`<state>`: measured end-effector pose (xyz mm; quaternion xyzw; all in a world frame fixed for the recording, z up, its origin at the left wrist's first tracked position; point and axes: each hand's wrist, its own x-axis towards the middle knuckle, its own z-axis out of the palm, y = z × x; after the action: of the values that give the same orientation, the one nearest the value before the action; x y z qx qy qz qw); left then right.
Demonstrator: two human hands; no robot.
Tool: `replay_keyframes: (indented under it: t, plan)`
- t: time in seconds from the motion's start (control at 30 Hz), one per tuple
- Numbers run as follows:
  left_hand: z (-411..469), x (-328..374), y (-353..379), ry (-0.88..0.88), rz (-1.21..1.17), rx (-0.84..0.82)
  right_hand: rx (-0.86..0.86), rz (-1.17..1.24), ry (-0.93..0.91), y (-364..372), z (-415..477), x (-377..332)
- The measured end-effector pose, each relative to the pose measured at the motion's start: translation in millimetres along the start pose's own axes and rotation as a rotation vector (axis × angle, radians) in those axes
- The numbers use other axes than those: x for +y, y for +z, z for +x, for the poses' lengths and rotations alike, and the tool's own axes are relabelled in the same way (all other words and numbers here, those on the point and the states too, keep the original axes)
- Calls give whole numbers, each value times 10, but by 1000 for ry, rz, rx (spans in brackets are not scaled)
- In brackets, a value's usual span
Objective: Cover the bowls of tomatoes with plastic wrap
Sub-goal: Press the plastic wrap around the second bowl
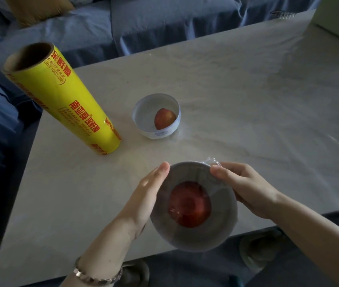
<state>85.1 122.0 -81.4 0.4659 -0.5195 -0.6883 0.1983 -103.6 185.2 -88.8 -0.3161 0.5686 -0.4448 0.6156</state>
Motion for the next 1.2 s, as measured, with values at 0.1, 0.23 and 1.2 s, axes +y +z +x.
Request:
replay_keyframes:
  t: [0.1, 0.23, 1.2]
  plan:
    - [42, -20, 19, 56, 68, 55, -36, -76, 11, 11, -20, -61]
    - [44, -71, 55, 99, 78, 125, -97, -219, 62, -2, -16, -216]
    - [-149, -3, 60, 463, 141, 203, -6, -227, 158, 223, 183, -262]
